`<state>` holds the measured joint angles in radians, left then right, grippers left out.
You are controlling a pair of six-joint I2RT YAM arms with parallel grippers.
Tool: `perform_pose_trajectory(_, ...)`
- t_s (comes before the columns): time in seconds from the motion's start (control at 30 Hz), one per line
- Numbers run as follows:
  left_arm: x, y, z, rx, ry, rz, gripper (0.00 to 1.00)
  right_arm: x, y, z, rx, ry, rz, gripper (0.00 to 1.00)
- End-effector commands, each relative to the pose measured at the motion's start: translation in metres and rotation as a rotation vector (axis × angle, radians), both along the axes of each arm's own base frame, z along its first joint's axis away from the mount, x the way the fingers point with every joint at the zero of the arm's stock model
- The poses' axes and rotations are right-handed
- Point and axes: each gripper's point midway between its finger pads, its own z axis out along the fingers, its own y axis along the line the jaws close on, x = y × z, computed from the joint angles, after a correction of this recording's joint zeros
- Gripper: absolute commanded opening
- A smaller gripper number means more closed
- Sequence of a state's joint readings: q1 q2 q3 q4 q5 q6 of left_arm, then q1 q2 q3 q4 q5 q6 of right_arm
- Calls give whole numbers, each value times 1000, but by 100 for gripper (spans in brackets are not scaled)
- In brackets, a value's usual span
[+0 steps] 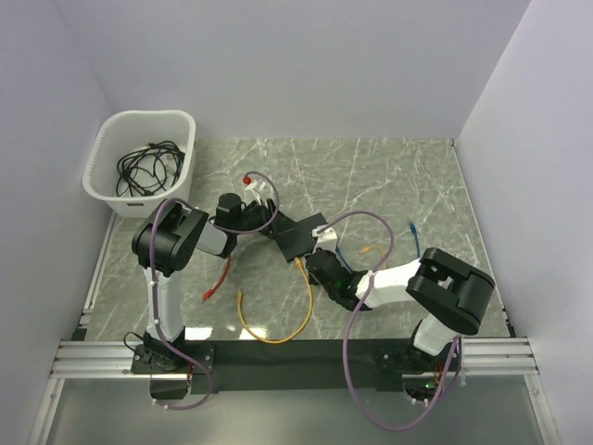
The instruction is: Insert the plug into the switch port
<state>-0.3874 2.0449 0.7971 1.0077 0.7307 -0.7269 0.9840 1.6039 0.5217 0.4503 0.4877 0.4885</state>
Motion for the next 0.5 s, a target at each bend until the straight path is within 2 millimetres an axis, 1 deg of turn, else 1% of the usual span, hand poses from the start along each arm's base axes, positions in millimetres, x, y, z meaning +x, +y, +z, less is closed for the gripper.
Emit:
perform_pose_trajectory(0.0, -25, -19, 2, -18, -2, -156, 65, 12, 12, 11, 78, -51, -34, 0)
perform_pose_trajectory(0.17, -27, -25, -6, -7, 2, -200, 65, 12, 11, 11, 75, -49, -33, 0)
perform_pose_trajectory(0.2, -27, -27, -4, -7, -8, -210, 64, 12, 10, 12, 71, -49, -32, 0)
perform_pose_trajectory(0.23, -28, -27, -9, 9, -2, -215, 64, 11, 11, 15, 75, -51, -30, 0)
perform_pose_trajectory(0.3, -28, -29, -12, 27, -8, -218, 63, 11, 10, 16, 73, -49, -25, 0)
perform_pose_trajectory(0.4, -24, -27, -19, 72, -16, -203, 61, 10, 12, 21, 70, -44, -17, 0)
perform_pose_trajectory(0.47, -21, -25, -25, 113, -20, -183, 57, 10, 15, 27, 75, -40, -11, 0)
